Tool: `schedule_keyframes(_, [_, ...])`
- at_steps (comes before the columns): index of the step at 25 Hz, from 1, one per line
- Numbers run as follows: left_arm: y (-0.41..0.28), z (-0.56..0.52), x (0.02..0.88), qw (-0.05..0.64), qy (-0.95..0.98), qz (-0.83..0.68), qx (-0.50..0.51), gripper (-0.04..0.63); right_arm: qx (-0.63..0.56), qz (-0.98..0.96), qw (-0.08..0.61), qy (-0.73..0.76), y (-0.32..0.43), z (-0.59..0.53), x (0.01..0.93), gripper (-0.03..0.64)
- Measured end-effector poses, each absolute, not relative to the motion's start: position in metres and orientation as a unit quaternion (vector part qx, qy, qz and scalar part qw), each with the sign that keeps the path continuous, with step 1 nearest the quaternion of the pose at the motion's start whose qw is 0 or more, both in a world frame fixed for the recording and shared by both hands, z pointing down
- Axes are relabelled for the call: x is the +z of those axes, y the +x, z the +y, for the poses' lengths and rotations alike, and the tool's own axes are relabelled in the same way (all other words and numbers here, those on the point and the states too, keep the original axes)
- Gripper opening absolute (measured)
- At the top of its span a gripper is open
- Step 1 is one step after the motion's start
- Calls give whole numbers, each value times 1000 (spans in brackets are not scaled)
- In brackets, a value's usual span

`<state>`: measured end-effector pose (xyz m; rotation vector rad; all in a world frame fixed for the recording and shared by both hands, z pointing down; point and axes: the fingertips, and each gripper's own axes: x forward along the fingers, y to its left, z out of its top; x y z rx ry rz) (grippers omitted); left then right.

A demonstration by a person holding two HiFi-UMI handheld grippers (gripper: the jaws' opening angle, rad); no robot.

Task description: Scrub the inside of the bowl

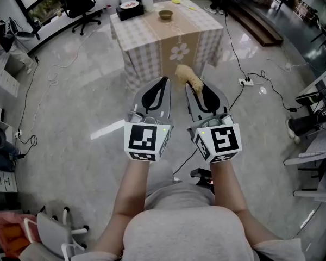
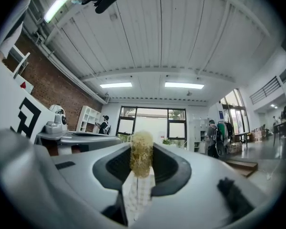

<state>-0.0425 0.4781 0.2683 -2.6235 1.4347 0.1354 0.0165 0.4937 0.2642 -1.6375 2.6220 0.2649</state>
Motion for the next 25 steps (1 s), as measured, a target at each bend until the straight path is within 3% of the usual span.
schedule_keyframes(25, [-89, 309, 273, 69, -881, 467, 46, 5, 74, 853, 14, -516, -44, 334, 270, 103])
